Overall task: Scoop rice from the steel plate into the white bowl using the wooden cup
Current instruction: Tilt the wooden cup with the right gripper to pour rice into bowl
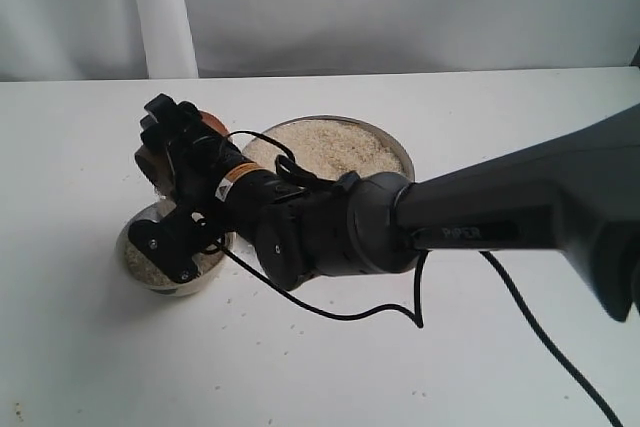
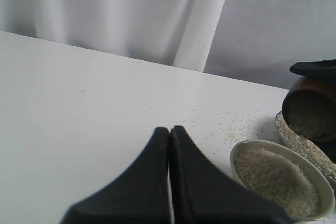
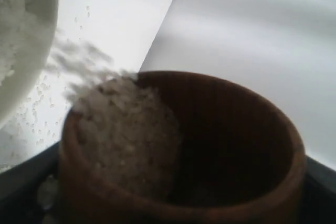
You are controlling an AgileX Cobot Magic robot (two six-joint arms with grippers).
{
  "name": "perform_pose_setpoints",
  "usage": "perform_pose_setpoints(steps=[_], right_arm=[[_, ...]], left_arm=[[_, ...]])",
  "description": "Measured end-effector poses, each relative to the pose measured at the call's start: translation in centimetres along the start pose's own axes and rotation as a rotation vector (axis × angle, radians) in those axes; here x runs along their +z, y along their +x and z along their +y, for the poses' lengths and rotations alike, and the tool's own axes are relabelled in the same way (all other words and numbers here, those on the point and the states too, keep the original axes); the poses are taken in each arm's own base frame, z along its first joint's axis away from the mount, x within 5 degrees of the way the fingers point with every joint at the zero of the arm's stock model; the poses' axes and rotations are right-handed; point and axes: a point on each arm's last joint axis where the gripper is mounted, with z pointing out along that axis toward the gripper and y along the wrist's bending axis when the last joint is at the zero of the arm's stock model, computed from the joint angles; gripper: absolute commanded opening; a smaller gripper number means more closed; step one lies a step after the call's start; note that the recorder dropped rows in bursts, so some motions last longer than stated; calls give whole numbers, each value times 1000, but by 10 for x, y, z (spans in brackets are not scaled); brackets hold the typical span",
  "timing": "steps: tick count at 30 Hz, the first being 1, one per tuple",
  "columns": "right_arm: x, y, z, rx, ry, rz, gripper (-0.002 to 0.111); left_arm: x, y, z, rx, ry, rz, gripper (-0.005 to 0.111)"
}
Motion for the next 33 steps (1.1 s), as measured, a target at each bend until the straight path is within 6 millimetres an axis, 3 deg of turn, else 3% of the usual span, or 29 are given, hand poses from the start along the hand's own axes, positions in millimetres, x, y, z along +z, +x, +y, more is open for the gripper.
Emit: perform_pose_setpoints(steps=[21,33], right_arm=[[0,-2,-4,-135,53,-53,0],[-6,-7,11,-208,49,-91,0]], left_arm=[[0,0,0,0,0,0,0],[0,0,0,0,0,0,0]])
